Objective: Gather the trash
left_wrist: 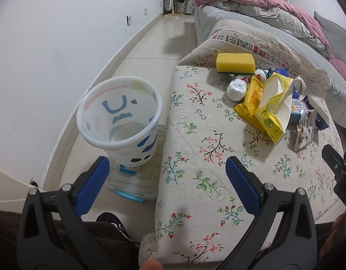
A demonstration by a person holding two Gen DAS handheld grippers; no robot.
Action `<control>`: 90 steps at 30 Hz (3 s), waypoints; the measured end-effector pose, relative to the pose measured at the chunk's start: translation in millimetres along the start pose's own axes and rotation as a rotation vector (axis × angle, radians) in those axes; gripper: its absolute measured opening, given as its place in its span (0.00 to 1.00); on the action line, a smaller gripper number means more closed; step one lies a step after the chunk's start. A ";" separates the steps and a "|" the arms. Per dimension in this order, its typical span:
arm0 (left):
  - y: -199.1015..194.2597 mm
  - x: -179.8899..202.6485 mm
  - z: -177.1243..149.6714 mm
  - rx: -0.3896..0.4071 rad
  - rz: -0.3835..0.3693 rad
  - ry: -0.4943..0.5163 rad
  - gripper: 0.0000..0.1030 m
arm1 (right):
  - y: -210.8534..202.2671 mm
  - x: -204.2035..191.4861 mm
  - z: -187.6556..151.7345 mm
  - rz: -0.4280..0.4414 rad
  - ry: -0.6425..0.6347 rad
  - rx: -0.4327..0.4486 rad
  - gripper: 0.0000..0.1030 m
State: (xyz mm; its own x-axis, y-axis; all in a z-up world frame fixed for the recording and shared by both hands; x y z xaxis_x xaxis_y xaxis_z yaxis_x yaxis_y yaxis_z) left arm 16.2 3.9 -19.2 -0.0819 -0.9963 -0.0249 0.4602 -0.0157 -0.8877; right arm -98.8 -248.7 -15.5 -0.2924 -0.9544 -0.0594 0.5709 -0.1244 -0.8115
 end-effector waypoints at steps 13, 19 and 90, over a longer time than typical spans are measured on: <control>-0.3 0.0 -0.1 -0.002 -0.003 -0.001 0.99 | -0.7 0.2 0.1 0.003 0.003 -0.001 1.00; 0.0 0.0 -0.3 -0.006 -0.007 -0.001 0.99 | -1.1 3.7 1.0 -0.001 0.009 0.001 1.00; 12.3 75.4 42.4 -0.023 -0.243 0.151 0.99 | 62.1 88.7 44.5 0.225 0.203 -0.065 0.05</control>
State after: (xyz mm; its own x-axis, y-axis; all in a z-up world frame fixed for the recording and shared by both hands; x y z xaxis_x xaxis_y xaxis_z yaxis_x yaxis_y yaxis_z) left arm 53.2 -75.0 -12.5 -0.3190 -0.9398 0.1228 0.3911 -0.2485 -0.8862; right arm -55.2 -353.1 -45.3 -0.3150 -0.8816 -0.3514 0.5901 0.1081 -0.8001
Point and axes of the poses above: each gripper's, at about its wrist camera, not at the fingertips, and y roughly the way its jaws point, x to its right, z to its top, the point moved 3 cm from there along y, roughly the way its jaws point, and after that the axes turned 10 degrees about -x, right-handed, at the moved point
